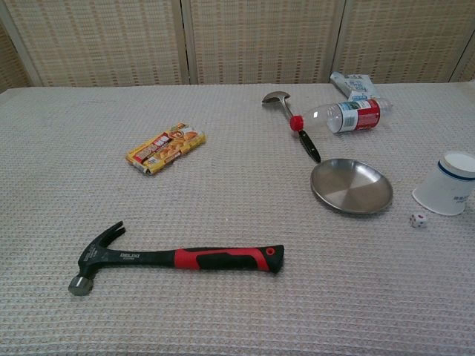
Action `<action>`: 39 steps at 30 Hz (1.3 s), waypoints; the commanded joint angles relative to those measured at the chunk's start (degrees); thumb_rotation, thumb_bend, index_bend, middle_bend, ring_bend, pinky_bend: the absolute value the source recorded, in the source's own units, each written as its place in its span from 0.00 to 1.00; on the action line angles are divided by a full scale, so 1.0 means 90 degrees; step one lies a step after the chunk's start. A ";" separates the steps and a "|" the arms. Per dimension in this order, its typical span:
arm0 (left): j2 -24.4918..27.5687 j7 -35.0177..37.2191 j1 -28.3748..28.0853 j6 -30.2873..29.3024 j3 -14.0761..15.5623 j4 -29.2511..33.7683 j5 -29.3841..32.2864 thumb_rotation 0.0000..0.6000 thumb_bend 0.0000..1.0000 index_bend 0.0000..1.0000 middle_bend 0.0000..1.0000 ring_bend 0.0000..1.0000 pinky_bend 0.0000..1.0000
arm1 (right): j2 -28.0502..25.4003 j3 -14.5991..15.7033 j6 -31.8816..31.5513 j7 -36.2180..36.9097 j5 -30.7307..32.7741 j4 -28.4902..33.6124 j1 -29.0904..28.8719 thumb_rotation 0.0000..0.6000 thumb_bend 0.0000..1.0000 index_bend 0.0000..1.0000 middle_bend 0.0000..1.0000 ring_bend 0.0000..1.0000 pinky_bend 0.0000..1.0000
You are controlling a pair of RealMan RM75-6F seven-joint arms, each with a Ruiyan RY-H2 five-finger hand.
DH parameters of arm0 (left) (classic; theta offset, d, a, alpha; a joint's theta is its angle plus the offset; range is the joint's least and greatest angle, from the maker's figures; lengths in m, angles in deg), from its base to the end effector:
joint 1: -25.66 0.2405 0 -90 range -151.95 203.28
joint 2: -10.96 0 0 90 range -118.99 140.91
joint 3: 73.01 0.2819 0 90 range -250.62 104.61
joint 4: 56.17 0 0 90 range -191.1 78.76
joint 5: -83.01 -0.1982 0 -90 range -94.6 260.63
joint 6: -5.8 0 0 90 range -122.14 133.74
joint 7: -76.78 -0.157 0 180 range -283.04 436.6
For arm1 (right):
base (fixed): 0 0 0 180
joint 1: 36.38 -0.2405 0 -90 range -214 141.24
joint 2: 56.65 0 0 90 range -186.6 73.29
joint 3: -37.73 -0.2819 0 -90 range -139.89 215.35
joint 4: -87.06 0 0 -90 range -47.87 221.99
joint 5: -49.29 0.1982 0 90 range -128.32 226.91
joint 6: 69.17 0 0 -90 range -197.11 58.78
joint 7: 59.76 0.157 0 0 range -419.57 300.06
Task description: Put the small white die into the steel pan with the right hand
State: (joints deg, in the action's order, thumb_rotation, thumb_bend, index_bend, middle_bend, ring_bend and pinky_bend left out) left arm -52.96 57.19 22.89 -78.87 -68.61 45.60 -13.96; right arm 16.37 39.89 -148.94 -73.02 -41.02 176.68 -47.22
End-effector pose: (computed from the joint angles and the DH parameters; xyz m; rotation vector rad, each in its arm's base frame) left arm -0.2853 0.1530 0.1434 -1.6567 -0.7742 -0.7872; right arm -0.3045 -0.2068 0.1014 1.6714 -0.8079 0.8244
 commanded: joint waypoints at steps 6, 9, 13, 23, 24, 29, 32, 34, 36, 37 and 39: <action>0.0010 0.0016 0.0007 -0.0019 -0.0001 0.0008 -0.0008 1.00 0.57 0.17 0.24 0.18 0.19 | -0.0042 0.0014 0.0189 -0.0073 0.0078 0.0096 -0.0003 1.00 0.10 0.23 0.29 0.16 0.45; 0.0006 0.0059 -0.0008 -0.0010 -0.0028 -0.0030 0.0026 1.00 0.58 0.17 0.24 0.18 0.19 | -0.0062 0.0014 0.0317 -0.0117 0.0139 0.0146 -0.0030 1.00 0.10 0.22 0.29 0.16 0.45; 0.0014 0.0145 -0.0022 0.0028 -0.0040 -0.0059 0.0088 1.00 0.57 0.17 0.24 0.18 0.19 | -0.0013 -0.0006 0.0443 -0.0210 0.0195 0.0119 -0.0069 1.00 0.10 0.22 0.29 0.16 0.45; 0.0065 0.0139 0.0025 -0.0124 -0.0024 0.0025 -0.0049 1.00 0.57 0.17 0.24 0.18 0.19 | 0.0056 0.0318 0.0407 0.0150 -0.0881 -0.0487 -0.0324 1.00 0.10 0.30 0.51 0.41 0.69; 0.0066 0.0139 0.0024 -0.0110 -0.0029 0.0025 -0.0023 1.00 0.57 0.17 0.24 0.18 0.19 | 0.0078 0.0355 0.0367 0.0278 -0.1053 -0.0630 -0.0374 1.00 0.10 0.32 0.55 0.46 0.73; 0.0068 0.0138 0.0020 -0.0081 -0.0036 0.0027 0.0016 1.00 0.57 0.17 0.24 0.18 0.19 | 0.0192 0.0342 0.0479 0.0535 -0.1299 -0.1090 -0.0614 1.00 0.10 0.40 0.68 0.58 0.87; 0.0070 0.0130 0.0023 -0.0093 -0.0036 0.0034 0.0003 1.00 0.58 0.17 0.24 0.18 0.19 | 0.0216 0.0213 0.0802 0.0465 -0.1128 -0.1155 -0.0801 1.00 0.10 0.43 0.74 0.64 0.92; 0.0070 0.0130 0.0025 -0.0095 -0.0037 0.0039 0.0003 1.00 0.58 0.17 0.24 0.18 0.19 | 0.0212 0.0139 0.1064 0.0379 -0.0992 -0.1154 -0.0930 1.00 0.10 0.44 0.76 0.66 0.94; 0.0071 0.0135 0.0026 -0.0094 -0.0039 0.0041 0.0008 1.00 0.57 0.17 0.24 0.18 0.19 | 0.0226 0.0062 0.1366 0.0268 -0.0797 -0.1157 -0.1053 1.00 0.10 0.44 0.78 0.67 0.95; 0.0071 0.0138 0.0024 -0.0091 -0.0040 0.0040 0.0013 1.00 0.57 0.17 0.24 0.18 0.19 | 0.0223 0.0039 0.1497 0.0208 -0.0707 -0.1144 -0.1097 1.00 0.10 0.44 0.78 0.67 0.95; 0.0071 0.0142 0.0023 -0.0089 -0.0042 0.0038 0.0015 1.00 0.57 0.17 0.24 0.18 0.19 | 0.0219 0.0027 0.1557 0.0173 -0.0662 -0.1125 -0.1119 1.00 0.11 0.44 0.78 0.67 0.96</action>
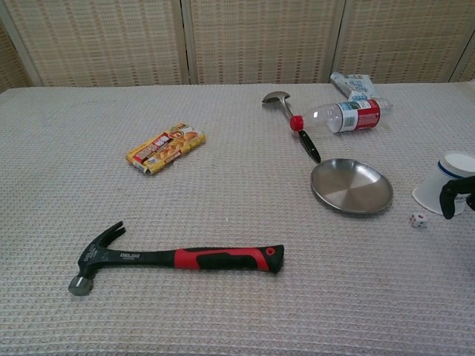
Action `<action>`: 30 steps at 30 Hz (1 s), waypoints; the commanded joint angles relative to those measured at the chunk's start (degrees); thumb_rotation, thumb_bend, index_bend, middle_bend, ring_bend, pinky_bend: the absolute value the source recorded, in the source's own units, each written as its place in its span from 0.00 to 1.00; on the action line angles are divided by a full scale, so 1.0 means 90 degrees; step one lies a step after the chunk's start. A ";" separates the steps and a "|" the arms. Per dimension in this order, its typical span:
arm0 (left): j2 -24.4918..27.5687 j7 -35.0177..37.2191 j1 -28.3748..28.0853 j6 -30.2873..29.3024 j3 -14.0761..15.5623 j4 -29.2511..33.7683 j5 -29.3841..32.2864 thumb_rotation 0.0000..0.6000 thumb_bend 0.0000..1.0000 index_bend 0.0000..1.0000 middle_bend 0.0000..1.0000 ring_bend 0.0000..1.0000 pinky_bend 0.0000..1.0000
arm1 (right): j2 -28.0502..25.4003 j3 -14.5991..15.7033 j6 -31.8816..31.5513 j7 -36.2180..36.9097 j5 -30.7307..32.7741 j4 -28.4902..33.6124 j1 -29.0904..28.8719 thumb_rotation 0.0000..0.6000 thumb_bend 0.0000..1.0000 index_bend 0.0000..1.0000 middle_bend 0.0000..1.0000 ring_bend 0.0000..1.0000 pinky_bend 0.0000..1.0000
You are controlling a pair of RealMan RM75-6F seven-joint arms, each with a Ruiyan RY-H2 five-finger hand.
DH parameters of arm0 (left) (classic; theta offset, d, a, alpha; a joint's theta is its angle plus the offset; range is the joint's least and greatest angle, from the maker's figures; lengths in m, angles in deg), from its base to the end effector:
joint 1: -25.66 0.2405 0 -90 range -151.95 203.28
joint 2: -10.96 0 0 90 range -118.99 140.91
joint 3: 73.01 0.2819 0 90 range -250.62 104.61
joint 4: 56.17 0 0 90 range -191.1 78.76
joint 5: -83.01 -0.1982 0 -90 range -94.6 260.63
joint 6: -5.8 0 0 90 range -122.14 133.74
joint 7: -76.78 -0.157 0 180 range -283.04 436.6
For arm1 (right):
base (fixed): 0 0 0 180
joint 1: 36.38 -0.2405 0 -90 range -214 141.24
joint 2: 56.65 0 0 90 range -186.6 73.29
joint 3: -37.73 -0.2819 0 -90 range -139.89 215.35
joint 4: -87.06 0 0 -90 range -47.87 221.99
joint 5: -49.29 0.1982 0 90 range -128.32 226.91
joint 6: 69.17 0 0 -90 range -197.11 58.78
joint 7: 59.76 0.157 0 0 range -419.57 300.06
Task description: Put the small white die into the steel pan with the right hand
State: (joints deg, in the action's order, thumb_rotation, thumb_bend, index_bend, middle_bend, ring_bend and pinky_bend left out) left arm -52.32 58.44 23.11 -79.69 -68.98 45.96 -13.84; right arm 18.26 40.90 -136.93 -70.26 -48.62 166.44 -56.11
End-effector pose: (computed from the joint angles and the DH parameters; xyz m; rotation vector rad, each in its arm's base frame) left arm -0.2849 0.1536 0.1495 -1.6334 -0.7810 -0.8058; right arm -0.3026 -0.2461 0.0658 2.0104 -0.6465 0.7238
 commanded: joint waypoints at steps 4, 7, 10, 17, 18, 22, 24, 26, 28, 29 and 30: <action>0.0005 0.0039 -0.0006 0.0027 -0.0002 -0.0006 0.0035 1.00 0.57 0.17 0.24 0.18 0.19 | 0.0060 -0.0165 0.0541 -0.0295 0.0417 -0.0038 -0.0256 1.00 0.16 0.42 0.78 0.67 0.96; 0.0005 0.0056 -0.0014 0.0043 0.0000 -0.0011 0.0035 1.00 0.57 0.17 0.24 0.18 0.19 | 0.0228 -0.0263 0.0770 -0.0197 0.0587 -0.0230 -0.0411 1.00 0.21 0.42 0.78 0.67 0.96; 0.0005 0.0063 -0.0015 0.0036 -0.0002 -0.0013 0.0027 1.00 0.57 0.17 0.24 0.18 0.19 | 0.0348 -0.0269 0.0840 -0.0094 0.0595 -0.0438 -0.0501 1.00 0.27 0.42 0.78 0.67 0.96; 0.0007 0.0084 -0.0016 0.0037 -0.0004 -0.0018 0.0033 1.00 0.57 0.17 0.24 0.18 0.19 | 0.0651 -0.0298 0.0942 0.0207 0.0714 -0.0919 -0.0624 1.00 0.30 0.41 0.78 0.68 0.96; 0.0006 0.0085 -0.0016 0.0033 -0.0005 -0.0018 0.0030 1.00 0.57 0.17 0.24 0.18 0.19 | 0.0680 -0.0292 0.0935 0.0263 0.0712 -0.0970 -0.0632 1.00 0.30 0.41 0.78 0.68 0.96; 0.0009 0.0092 -0.0016 0.0030 -0.0008 -0.0018 0.0032 1.00 0.58 0.17 0.24 0.18 0.19 | 0.0801 -0.0283 0.0862 0.0321 0.0720 -0.1166 -0.0644 1.00 0.30 0.40 0.78 0.68 0.96; 0.0010 0.0092 -0.0015 0.0028 -0.0007 -0.0016 0.0028 1.00 0.58 0.17 0.24 0.18 0.19 | 0.0833 -0.0285 0.0865 0.0302 0.0758 -0.1201 -0.0645 1.00 0.29 0.39 0.78 0.68 0.96; 0.0012 0.0092 -0.0014 0.0023 -0.0006 -0.0013 0.0020 1.00 0.58 0.17 0.24 0.18 0.19 | 0.0856 -0.0279 0.0880 0.0284 0.0793 -0.1226 -0.0652 1.00 0.28 0.39 0.78 0.68 0.96; 0.0013 0.0091 -0.0014 0.0018 -0.0008 -0.0014 0.0017 1.00 0.58 0.17 0.24 0.18 0.19 | 0.0870 -0.0264 0.0919 0.0228 0.0842 -0.1245 -0.0653 1.00 0.27 0.39 0.78 0.68 0.96; 0.0013 0.0091 -0.0014 0.0017 -0.0008 -0.0012 0.0018 1.00 0.58 0.17 0.24 0.18 0.19 | 0.0875 -0.0261 0.0935 0.0201 0.0866 -0.1248 -0.0653 1.00 0.26 0.39 0.78 0.68 0.96; 0.0013 0.0092 -0.0013 0.0018 -0.0007 -0.0011 0.0016 1.00 0.58 0.17 0.24 0.18 0.19 | 0.0879 -0.0258 0.0954 0.0180 0.0891 -0.1250 -0.0654 1.00 0.26 0.39 0.78 0.68 0.96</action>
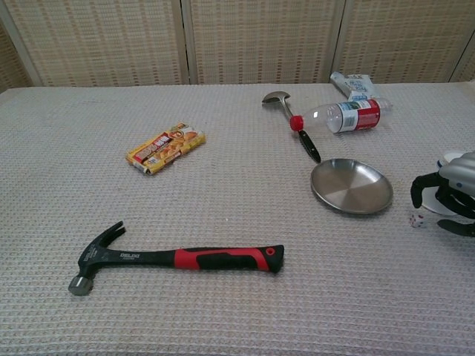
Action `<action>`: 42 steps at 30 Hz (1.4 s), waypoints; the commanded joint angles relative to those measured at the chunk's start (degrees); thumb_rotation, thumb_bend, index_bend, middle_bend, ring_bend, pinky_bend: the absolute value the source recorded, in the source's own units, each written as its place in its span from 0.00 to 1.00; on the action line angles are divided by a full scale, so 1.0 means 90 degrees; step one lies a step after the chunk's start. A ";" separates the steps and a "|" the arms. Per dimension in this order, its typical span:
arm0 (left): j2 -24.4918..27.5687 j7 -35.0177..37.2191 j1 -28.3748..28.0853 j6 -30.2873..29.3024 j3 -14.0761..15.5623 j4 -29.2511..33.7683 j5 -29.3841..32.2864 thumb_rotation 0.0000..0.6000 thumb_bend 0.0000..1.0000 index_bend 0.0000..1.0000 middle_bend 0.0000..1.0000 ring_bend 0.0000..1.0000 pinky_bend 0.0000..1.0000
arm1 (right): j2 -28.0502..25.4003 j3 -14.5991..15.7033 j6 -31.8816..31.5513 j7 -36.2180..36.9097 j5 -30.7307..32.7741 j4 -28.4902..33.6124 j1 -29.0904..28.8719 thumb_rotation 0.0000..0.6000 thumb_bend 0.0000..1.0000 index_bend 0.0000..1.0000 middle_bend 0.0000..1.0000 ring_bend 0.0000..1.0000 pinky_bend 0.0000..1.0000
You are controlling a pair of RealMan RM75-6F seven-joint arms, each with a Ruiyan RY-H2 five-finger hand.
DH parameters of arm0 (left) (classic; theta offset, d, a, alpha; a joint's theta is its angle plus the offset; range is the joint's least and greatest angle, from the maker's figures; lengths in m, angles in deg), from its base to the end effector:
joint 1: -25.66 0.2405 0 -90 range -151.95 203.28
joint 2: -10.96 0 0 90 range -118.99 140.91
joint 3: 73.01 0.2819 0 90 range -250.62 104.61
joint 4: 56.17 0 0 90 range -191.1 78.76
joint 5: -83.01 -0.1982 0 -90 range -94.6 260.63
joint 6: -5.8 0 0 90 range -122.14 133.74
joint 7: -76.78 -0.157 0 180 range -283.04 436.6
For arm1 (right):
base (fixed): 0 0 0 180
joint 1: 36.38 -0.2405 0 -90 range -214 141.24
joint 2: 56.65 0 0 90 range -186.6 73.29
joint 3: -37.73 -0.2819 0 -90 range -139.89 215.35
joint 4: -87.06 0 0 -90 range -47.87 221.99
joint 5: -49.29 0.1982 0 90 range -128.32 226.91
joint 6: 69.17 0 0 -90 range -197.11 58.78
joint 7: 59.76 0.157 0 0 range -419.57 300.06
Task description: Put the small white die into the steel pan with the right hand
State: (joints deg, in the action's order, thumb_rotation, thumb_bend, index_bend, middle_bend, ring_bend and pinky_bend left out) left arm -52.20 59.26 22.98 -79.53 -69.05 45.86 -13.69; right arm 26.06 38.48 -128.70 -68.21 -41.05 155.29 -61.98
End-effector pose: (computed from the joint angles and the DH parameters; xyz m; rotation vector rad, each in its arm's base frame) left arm -0.2855 0.1546 0.1500 -1.6313 -0.7911 -0.8117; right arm -0.3164 -0.2979 0.0313 1.9861 -0.6981 0.6250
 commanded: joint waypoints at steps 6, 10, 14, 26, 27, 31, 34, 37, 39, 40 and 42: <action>0.0001 0.0001 0.0002 -0.0003 0.0002 0.0000 -0.0006 1.00 0.57 0.17 0.24 0.18 0.19 | 0.0090 0.0022 0.0153 -0.0079 0.0177 -0.0096 -0.0029 1.00 0.24 0.38 0.78 0.68 0.96; 0.0000 -0.0006 0.0001 -0.0003 0.0005 0.0001 -0.0016 1.00 0.57 0.17 0.24 0.18 0.19 | 0.0172 0.0031 0.0158 -0.0007 0.0184 -0.0185 -0.0059 1.00 0.23 0.38 0.78 0.68 0.96; -0.0002 -0.0004 0.0000 0.0001 0.0004 -0.0003 -0.0012 1.00 0.57 0.17 0.24 0.18 0.19 | 0.0247 0.0049 0.0118 0.0073 0.0152 -0.0266 -0.0078 1.00 0.22 0.39 0.78 0.68 0.96; 0.0004 0.0006 0.0003 -0.0005 0.0009 0.0002 -0.0024 1.00 0.57 0.17 0.24 0.18 0.19 | 0.0426 0.0092 -0.0066 0.0270 0.0077 -0.0496 -0.0081 1.00 0.22 0.45 0.79 0.69 0.97; 0.0002 0.0006 0.0003 -0.0006 0.0008 0.0001 -0.0024 1.00 0.57 0.17 0.24 0.18 0.19 | 0.0435 0.0092 -0.0078 0.0276 0.0076 -0.0515 -0.0080 1.00 0.22 0.46 0.79 0.69 0.97; 0.0001 0.0002 0.0007 -0.0010 0.0011 0.0006 -0.0027 1.00 0.57 0.17 0.24 0.18 0.19 | 0.0460 0.0090 -0.0128 0.0254 0.0090 -0.0557 -0.0066 1.00 0.22 0.51 0.80 0.70 0.98; 0.0001 -0.0005 0.0007 -0.0008 0.0010 0.0006 -0.0028 1.00 0.57 0.17 0.24 0.18 0.19 | 0.0468 0.0094 -0.0147 0.0233 0.0099 -0.0569 -0.0058 1.00 0.22 0.54 0.80 0.70 0.98; 0.0000 -0.0006 0.0005 -0.0004 0.0012 0.0006 -0.0031 1.00 0.57 0.17 0.24 0.18 0.19 | 0.0472 0.0097 -0.0171 0.0236 0.0100 -0.0569 -0.0056 1.00 0.22 0.55 0.80 0.70 0.98; 0.0000 -0.0005 0.0005 -0.0001 0.0013 0.0005 -0.0032 1.00 0.57 0.17 0.24 0.18 0.19 | 0.0467 0.0101 -0.0210 0.0255 0.0082 -0.0556 -0.0053 1.00 0.22 0.55 0.80 0.70 0.98; -0.0001 -0.0005 0.0004 0.0001 0.0013 0.0004 -0.0031 1.00 0.57 0.17 0.24 0.18 0.19 | 0.0455 0.0105 -0.0247 0.0275 0.0059 -0.0530 -0.0051 1.00 0.22 0.56 0.80 0.70 0.98; -0.0002 -0.0005 0.0002 0.0006 0.0011 0.0002 -0.0025 1.00 0.57 0.17 0.24 0.18 0.19 | 0.0427 0.0111 -0.0333 0.0302 0.0011 -0.0454 -0.0043 1.00 0.22 0.56 0.80 0.70 0.98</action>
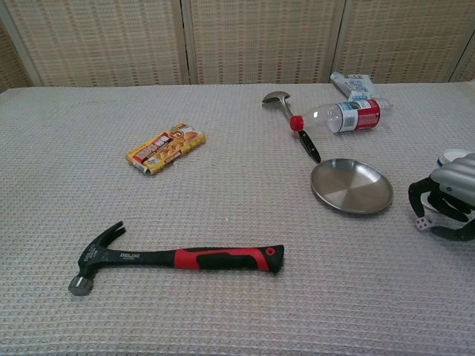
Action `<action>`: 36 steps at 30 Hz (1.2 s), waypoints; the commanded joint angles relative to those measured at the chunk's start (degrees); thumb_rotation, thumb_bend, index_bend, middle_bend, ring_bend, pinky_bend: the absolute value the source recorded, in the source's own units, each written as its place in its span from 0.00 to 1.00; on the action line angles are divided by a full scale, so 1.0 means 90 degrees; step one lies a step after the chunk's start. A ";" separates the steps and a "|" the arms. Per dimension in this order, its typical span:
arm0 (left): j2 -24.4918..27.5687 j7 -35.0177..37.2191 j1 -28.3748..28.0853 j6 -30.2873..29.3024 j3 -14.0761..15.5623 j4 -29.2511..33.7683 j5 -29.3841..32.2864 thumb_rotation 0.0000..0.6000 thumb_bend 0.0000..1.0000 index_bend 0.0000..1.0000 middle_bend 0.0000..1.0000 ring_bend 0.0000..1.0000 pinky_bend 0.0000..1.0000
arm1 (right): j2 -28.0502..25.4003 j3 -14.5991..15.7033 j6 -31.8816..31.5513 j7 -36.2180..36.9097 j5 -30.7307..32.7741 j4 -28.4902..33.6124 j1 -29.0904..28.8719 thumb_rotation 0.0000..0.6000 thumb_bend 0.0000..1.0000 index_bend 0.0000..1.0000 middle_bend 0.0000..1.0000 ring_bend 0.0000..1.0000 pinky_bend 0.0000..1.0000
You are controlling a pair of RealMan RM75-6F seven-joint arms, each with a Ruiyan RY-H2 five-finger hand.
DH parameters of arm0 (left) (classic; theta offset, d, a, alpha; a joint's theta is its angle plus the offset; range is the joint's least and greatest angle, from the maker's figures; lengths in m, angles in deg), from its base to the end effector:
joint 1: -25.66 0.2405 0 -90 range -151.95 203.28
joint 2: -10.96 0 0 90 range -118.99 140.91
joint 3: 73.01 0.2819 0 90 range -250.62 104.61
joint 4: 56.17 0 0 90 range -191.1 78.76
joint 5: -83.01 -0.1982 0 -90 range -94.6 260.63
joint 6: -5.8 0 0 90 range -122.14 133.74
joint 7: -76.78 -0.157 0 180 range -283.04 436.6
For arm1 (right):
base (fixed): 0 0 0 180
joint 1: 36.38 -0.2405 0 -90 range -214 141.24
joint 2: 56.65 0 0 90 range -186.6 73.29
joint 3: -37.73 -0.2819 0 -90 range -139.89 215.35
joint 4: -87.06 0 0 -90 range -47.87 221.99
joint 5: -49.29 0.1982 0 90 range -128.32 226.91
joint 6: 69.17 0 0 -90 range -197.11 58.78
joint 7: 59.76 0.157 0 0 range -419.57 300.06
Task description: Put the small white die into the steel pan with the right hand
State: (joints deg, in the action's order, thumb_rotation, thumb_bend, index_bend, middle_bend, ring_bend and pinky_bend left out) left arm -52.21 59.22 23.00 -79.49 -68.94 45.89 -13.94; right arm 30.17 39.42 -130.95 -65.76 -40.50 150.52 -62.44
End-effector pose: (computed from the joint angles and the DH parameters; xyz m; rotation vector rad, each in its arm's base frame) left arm -0.2850 0.1539 0.1494 -1.6358 -0.7907 -0.8129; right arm -0.3172 -0.3010 0.0158 1.9620 -0.7124 0.6678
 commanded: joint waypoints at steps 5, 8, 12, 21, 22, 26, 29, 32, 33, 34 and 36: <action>-0.0004 0.0002 -0.0006 0.0021 0.0000 -0.0002 0.0016 1.00 0.57 0.17 0.24 0.18 0.19 | -0.0192 -0.0041 -0.0428 -0.0075 -0.0240 0.0494 -0.0003 1.00 0.22 0.57 0.80 0.70 0.98; -0.0005 -0.0005 -0.0007 0.0018 0.0004 0.0002 0.0001 1.00 0.57 0.17 0.24 0.18 0.19 | -0.0225 -0.0175 -0.0598 -0.0202 -0.0275 0.0685 -0.0053 1.00 0.22 0.57 0.80 0.70 0.98; -0.0005 -0.0007 -0.0007 0.0020 0.0003 0.0003 0.0003 1.00 0.57 0.17 0.24 0.18 0.19 | -0.0137 -0.0414 -0.0550 -0.0384 -0.0137 0.0682 -0.0199 1.00 0.22 0.57 0.80 0.70 0.98; -0.0001 0.0011 -0.0007 0.0016 -0.0001 -0.0008 0.0010 1.00 0.57 0.17 0.24 0.18 0.19 | 0.0419 -0.0663 -0.0173 -0.0219 0.0121 -0.0068 -0.0558 1.00 0.22 0.55 0.80 0.70 0.98; 0.0000 0.0008 -0.0008 0.0018 0.0000 -0.0009 0.0010 1.00 0.57 0.17 0.24 0.18 0.19 | 0.0482 -0.0675 -0.0181 -0.0169 0.0118 -0.0160 -0.0582 1.00 0.22 0.55 0.80 0.70 0.98; 0.0004 0.0011 -0.0007 0.0008 -0.0001 -0.0007 0.0001 1.00 0.57 0.17 0.24 0.18 0.19 | 0.0726 -0.0702 -0.0333 0.0135 0.0054 -0.0564 -0.0646 1.00 0.13 0.50 0.80 0.69 0.98; 0.0008 0.0025 -0.0005 -0.0003 -0.0006 -0.0006 0.0005 1.00 0.58 0.17 0.24 0.18 0.19 | 0.0776 -0.0654 -0.0498 0.0400 -0.0043 -0.0719 -0.0637 1.00 0.07 0.43 0.79 0.62 0.93; 0.0015 0.0035 -0.0003 -0.0005 -0.0003 -0.0005 0.0003 1.00 0.57 0.17 0.24 0.18 0.19 | 0.0747 -0.0594 -0.0743 0.0634 -0.0152 -0.0794 -0.0575 1.00 0.06 0.37 0.64 0.50 0.79; 0.0016 0.0035 0.0000 -0.0007 0.0000 -0.0004 0.0002 1.00 0.57 0.17 0.24 0.18 0.19 | 0.0712 -0.0571 -0.0846 0.0724 -0.0183 -0.0785 -0.0535 1.00 0.06 0.36 0.58 0.46 0.74; 0.0017 0.0034 0.0002 -0.0011 0.0002 0.0000 -0.0003 1.00 0.57 0.17 0.24 0.18 0.19 | 0.0667 -0.0550 -0.0919 0.0791 -0.0203 -0.0748 -0.0498 1.00 0.06 0.35 0.54 0.42 0.70; 0.0020 0.0035 0.0002 -0.0017 -0.0001 0.0004 -0.0008 1.00 0.57 0.17 0.24 0.18 0.19 | 0.0554 -0.0517 -0.1104 0.0877 -0.0244 -0.0633 -0.0409 1.00 0.06 0.35 0.48 0.35 0.61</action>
State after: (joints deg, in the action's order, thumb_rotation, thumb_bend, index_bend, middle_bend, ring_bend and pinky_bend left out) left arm -52.04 59.53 23.02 -79.65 -68.95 45.93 -14.01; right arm 35.94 34.38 -139.75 -58.54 -42.19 144.17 -66.82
